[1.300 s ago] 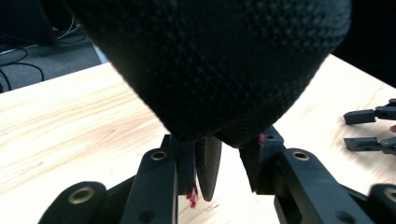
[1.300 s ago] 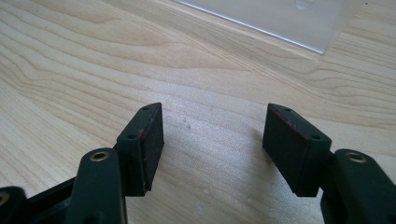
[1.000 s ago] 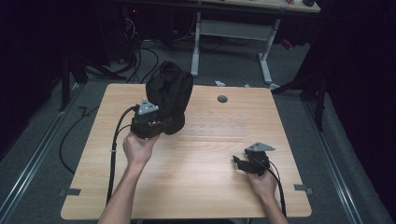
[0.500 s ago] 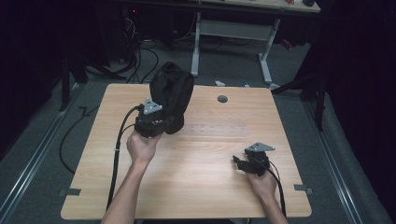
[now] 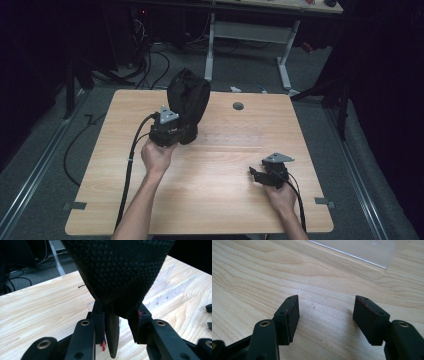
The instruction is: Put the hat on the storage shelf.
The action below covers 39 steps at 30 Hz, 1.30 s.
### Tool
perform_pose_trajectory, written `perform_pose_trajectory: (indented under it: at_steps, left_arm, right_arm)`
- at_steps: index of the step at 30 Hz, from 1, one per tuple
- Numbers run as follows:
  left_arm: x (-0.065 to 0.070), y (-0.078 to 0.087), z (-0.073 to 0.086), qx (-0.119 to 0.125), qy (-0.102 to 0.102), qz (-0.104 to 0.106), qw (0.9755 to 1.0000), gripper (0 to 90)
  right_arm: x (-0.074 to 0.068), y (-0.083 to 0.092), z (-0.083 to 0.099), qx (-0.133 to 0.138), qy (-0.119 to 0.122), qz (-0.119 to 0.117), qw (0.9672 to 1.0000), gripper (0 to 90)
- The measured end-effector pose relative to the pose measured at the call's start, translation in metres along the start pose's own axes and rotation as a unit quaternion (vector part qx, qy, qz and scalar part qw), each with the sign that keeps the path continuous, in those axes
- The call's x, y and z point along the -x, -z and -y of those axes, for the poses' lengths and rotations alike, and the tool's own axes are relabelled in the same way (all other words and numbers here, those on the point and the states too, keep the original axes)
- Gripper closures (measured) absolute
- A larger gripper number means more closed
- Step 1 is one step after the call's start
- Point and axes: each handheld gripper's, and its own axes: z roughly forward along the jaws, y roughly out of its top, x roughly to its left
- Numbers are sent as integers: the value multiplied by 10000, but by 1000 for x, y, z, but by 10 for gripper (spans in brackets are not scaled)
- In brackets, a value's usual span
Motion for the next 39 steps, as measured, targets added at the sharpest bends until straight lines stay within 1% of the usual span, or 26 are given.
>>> perform_pose_trajectory:
  at_steps: [4, 5, 9, 13, 15, 16, 23, 25, 27, 31, 35, 39]
  left_arm:
    - [-5, -3, 5, -26, 121, 4, 9999, 687]
    - [-7, -3, 6, -38, 158, 39, 9999, 686]
    - [-13, -2, 6, -4, 296, 57, 9995, 677]
    - [-21, -1, 5, -2, 575, 70, 9983, 670]
    - [-26, 0, 4, 17, 732, 81, 9973, 664]
    - [-27, 0, 4, 22, 775, 93, 9969, 662]
    - [-27, 0, 5, 31, 789, 55, 9969, 633]
    - [-27, -1, 5, 12, 788, 7, 9969, 586]
    - [-28, 0, 5, 4, 796, -22, 9968, 489]
    - [-29, 2, 3, 22, 797, -29, 9968, 374]
    - [-30, 6, 0, 33, 849, 17, 9964, 300]
    - [-29, 11, -1, -8, 830, 75, 9965, 274]
  right_arm:
    - [0, 0, 0, -1, 0, -2, 10000, 380]
    - [0, 0, 0, -2, -2, -2, 10000, 379]
    - [0, 0, 0, -13, -11, -9, 10000, 378]
    - [0, 0, 0, -10, 0, -7, 10000, 378]
    - [-1, 0, 0, -7, -9, -14, 10000, 378]
    - [-1, 0, 0, -6, -8, -14, 10000, 378]
    - [-1, 0, 0, 4, 25, -15, 10000, 377]
    - [-1, 0, 0, 3, 26, -15, 10000, 377]
    - [-1, 0, 0, 4, 24, -15, 10000, 377]
    - [-1, 0, 0, 4, 24, -14, 10000, 377]
    - [-1, 0, 0, 4, 23, -14, 10000, 377]
    - [-1, 0, 0, 5, 24, -14, 10000, 377]
